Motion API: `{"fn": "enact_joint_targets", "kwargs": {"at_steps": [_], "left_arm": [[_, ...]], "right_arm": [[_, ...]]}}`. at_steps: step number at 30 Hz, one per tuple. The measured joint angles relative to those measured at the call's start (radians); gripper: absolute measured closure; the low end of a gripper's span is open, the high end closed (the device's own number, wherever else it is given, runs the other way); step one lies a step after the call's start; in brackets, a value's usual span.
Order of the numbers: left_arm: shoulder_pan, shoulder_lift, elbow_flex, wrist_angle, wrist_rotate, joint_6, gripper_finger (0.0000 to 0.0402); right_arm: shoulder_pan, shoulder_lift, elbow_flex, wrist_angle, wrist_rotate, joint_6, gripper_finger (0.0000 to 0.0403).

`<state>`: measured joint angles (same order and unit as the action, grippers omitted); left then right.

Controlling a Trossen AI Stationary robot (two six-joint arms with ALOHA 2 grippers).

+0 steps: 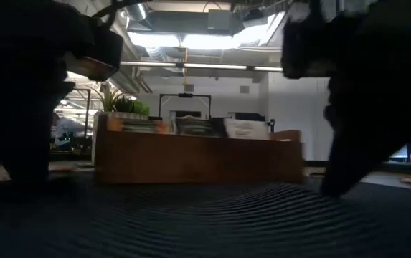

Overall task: Pick & Place Tea
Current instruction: Adjust the mat on the table, then put the violet tea bag into the middle slot of the wooden organizer

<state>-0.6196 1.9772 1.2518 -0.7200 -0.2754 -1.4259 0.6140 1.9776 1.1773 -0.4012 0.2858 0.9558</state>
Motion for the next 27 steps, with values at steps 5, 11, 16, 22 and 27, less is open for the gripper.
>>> {"fn": "enact_joint_targets", "kwargs": {"at_steps": [5,11,16,22,27], "left_arm": [[0.04,0.007,-0.001,0.002,-0.003,0.048,0.0318],[0.073,0.002,-0.003,0.002,0.002,0.113,0.0318],[0.069,-0.038,-0.012,-0.034,-0.011,0.114,0.0318],[0.053,-0.125,-0.008,-0.038,-0.023,0.08,0.0318],[0.015,-0.161,-0.007,0.023,-0.013,0.085,0.0318]], "right_arm": [[0.021,0.0,0.0,0.003,0.006,0.038,0.0378],[0.021,-0.003,0.0,0.003,0.014,0.037,0.0378],[0.02,-0.029,-0.003,0.003,0.017,0.039,0.0378],[0.013,-0.075,-0.002,0.019,0.027,0.06,0.0378],[-0.005,-0.087,-0.002,0.157,0.029,0.109,0.0378]]}}
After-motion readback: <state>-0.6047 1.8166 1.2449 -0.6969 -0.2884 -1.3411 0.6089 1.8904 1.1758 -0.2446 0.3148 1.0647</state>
